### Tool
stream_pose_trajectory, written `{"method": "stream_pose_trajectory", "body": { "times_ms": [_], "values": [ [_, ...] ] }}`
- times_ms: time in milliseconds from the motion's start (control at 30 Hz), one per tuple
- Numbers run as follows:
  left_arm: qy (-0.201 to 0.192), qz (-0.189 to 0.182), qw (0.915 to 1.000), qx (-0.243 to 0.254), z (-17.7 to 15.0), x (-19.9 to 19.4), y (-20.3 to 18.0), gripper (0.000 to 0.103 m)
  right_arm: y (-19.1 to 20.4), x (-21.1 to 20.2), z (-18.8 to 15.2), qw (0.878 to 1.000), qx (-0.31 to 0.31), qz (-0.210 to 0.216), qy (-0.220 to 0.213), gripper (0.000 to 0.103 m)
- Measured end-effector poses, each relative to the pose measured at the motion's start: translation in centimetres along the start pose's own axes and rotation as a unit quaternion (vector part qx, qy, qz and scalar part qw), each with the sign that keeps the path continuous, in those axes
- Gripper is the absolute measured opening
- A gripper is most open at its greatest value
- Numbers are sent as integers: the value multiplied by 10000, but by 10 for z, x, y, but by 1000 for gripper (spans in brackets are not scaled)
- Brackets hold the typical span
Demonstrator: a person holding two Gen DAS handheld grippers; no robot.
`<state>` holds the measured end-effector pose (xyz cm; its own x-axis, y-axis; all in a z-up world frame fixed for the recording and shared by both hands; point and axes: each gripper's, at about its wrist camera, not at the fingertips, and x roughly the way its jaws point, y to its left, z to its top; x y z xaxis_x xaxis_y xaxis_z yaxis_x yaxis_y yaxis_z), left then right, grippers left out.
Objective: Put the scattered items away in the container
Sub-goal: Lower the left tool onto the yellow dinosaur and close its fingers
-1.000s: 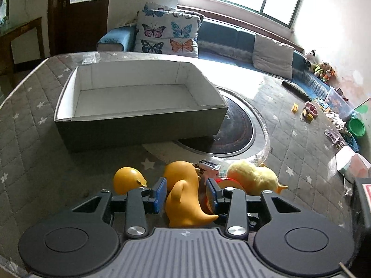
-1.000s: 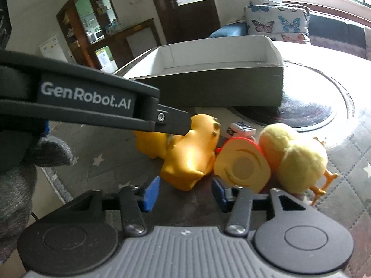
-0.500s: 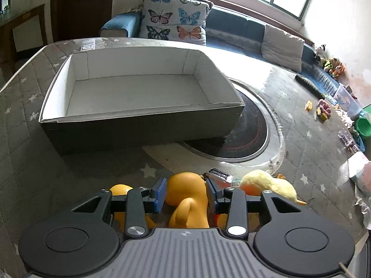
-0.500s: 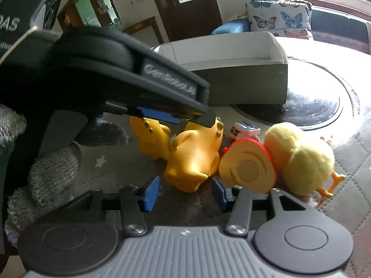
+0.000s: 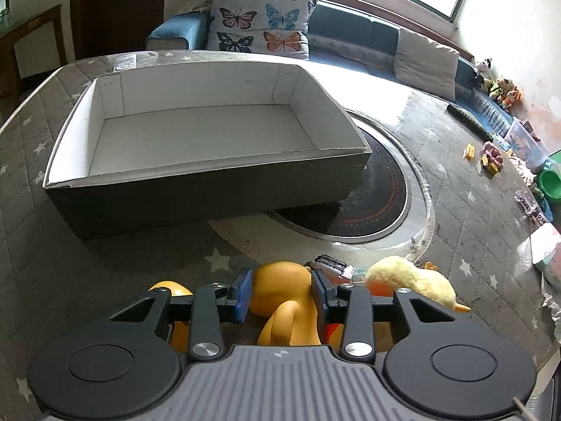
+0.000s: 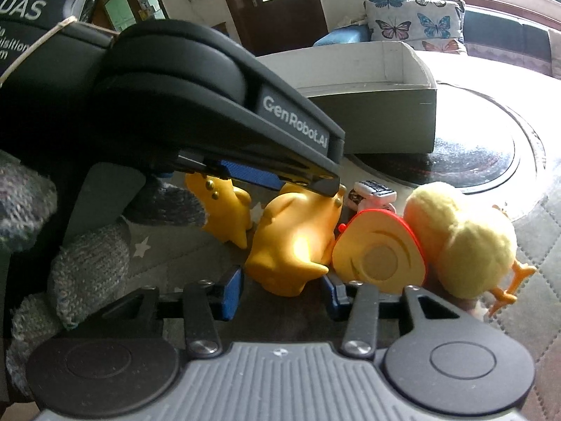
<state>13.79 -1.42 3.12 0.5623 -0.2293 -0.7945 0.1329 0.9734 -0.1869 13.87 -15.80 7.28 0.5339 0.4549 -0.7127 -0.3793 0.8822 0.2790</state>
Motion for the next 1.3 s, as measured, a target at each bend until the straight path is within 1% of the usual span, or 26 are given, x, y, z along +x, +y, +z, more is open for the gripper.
{"method": "stream_pose_trajectory", "body": {
  "times_ms": [67, 100, 167, 300, 333, 433, 500, 633, 767, 867, 933, 1100, 1133, 1300],
  "values": [
    [-45, -48, 10000, -32, 0, -4, 1, 26, -1, -3, -1, 10000, -5, 9, -11, 46],
    [-69, -123, 9999, -57, 1, -7, 1, 24, 0, -5, -1, 10000, -20, 14, -45, 46],
    [-112, -258, 9996, -77, 2, -13, 1, 23, 1, -10, 0, 9999, -51, 48, -128, 45],
    [-158, -273, 9995, 13, 3, -16, -4, 23, 8, -16, 3, 9994, -221, 11, -269, 43],
    [-140, -256, 9996, -15, 3, -15, -3, 26, 7, -15, 2, 9995, -219, 13, -247, 43],
    [-45, -239, 9996, -121, 1, -12, 2, 26, 5, -12, -3, 9996, -212, 15, -162, 41],
    [28, -228, 9996, -189, 0, -10, 6, 28, 4, -11, -7, 9998, -190, 5, -97, 40],
    [63, -191, 9995, -246, -1, -9, 6, 35, 0, -9, -15, 9999, -136, -1, 9, 40],
    [94, -136, 9996, -234, 0, -6, 4, 38, 4, -8, -16, 9998, -173, 9, -12, 41],
    [117, -79, 9995, -276, -1, -3, 6, 38, 4, -7, -14, 9999, -116, 22, -26, 41],
    [138, -77, 9993, -353, -2, -3, 8, 39, 3, -7, -13, 10000, -47, 59, -43, 47],
    [134, -63, 9988, -459, -6, -5, 9, 39, -1, -6, -5, 9999, 10, 47, -118, 47],
    [138, -67, 9988, -471, -5, -4, 9, 40, -1, -5, -5, 9999, 3, 28, -114, 44],
    [181, -66, 9986, -484, -1, 2, 8, 42, -3, -3, -5, 9999, 7, 2, -129, 43]
  ]
}}
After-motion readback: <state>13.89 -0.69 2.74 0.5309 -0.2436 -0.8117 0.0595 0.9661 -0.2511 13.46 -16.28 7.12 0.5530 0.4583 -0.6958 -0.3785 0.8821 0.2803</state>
